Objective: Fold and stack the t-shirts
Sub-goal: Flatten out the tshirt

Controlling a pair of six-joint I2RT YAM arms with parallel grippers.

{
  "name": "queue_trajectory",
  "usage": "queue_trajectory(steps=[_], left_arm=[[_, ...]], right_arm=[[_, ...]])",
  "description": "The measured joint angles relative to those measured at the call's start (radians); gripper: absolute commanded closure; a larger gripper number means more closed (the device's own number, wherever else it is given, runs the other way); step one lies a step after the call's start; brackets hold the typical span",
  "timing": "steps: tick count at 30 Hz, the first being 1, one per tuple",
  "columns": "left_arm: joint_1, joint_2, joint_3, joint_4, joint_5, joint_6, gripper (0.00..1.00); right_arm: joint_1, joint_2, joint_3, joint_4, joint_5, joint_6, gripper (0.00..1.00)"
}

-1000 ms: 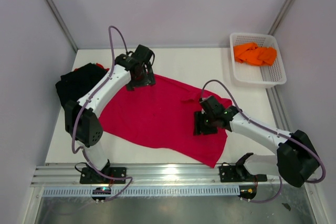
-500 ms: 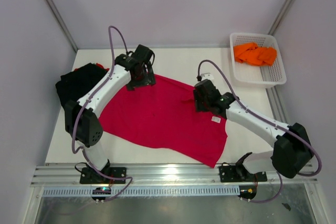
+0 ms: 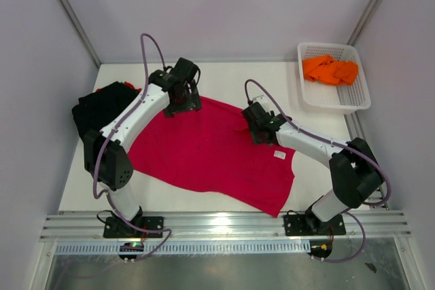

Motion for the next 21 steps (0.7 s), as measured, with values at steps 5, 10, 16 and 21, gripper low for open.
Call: queue_trajectory(steps=[5,10,16,21], left_arm=[[0.000,0.000,0.000,0.000,-0.004,0.000,0.19],[0.000,0.000,0.000,0.000,-0.007,0.000,0.19],[0.000,0.000,0.000,0.000,-0.007,0.000,0.19],[0.000,0.000,0.000,0.000,-0.007,0.001,0.19]], right_arm=[[0.000,0.029,0.000,0.023,-0.062,0.014,0.44],[0.002,0.061,0.000,0.049,-0.099,0.024,0.44],[0.002,0.114,0.000,0.092,-0.104,0.014,0.44],[0.002,0.164,0.006,0.130,-0.047,-0.003,0.44]])
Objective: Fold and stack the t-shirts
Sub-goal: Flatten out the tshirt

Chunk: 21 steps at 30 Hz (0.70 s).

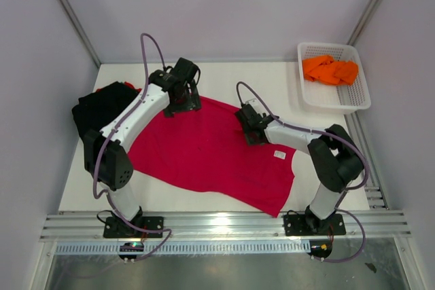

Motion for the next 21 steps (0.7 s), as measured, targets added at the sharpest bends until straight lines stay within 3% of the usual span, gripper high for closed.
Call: queue_trajectory(steps=[11,16,21], left_arm=[[0.000,0.000,-0.015,0.001,0.003,-0.002,0.19],[0.000,0.000,-0.068,0.000,0.003,-0.005,0.19],[0.000,-0.016,-0.103,-0.008,-0.013,-0.003,0.19]], right_arm=[[0.000,0.069,0.059,0.038,0.085,-0.016,0.48],[0.000,0.093,0.066,0.055,0.091,-0.024,0.73],[0.000,0.140,0.100,0.055,0.078,-0.026,0.87]])
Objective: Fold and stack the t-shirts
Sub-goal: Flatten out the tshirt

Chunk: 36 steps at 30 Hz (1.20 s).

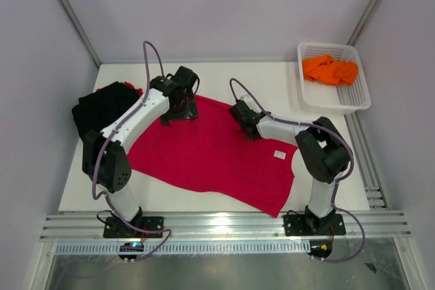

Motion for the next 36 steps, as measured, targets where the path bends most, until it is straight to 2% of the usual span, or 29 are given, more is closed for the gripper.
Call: queue_trajectory(steps=[3,11,20,28,36], left_arm=[[0.000,-0.028,-0.012,-0.006,-0.018,0.004,0.18],[0.006,-0.040,-0.003,-0.012,-0.084,0.015,0.19],[0.126,0.221,0.345,-0.103,-0.127,-0.008,0.20],[0.140,0.315,0.431,-0.118,-0.124,-0.023,0.19],[0.181,0.515,0.518,-0.039,-0.034,-0.025,0.19]], right_arm=[[0.000,0.014,0.023,0.000,-0.010,-0.003,0.93],[0.000,0.013,0.079,-0.008,-0.015,-0.010,0.94],[-0.007,-0.101,0.146,-0.067,0.013,-0.008,0.94],[-0.049,-0.207,0.261,-0.095,0.069,-0.007,0.94],[-0.060,-0.232,0.302,-0.130,0.092,-0.018,0.94]])
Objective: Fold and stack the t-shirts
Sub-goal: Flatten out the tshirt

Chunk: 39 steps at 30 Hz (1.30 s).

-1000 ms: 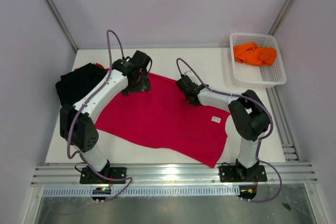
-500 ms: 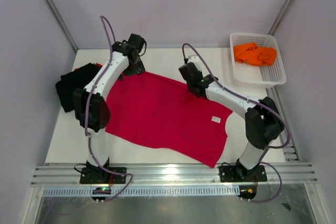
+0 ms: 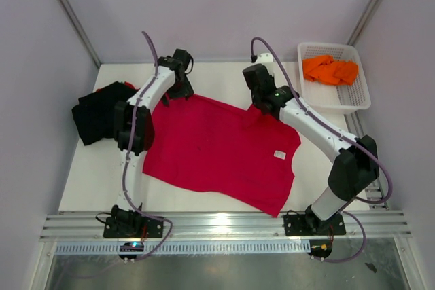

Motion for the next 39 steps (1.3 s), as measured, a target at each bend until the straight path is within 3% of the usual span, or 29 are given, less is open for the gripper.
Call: queue_trajectory(steps=[8,18,26,39], left_arm=[[0.061,0.050,0.003,0.148,0.067,-0.074,0.19],[0.154,0.117,0.084,0.239,0.008,-0.208,0.20],[0.172,0.222,0.110,0.286,0.006,-0.211,0.20],[0.183,0.256,0.150,0.394,0.045,-0.172,0.20]], right_arm=[[0.000,-0.027,-0.001,-0.023,0.014,-0.007,0.94],[0.000,-0.124,-0.022,-0.022,0.021,-0.035,0.94],[0.000,-0.180,-0.064,-0.035,0.021,-0.041,0.94],[0.000,-0.228,-0.081,-0.071,0.020,-0.034,0.94]])
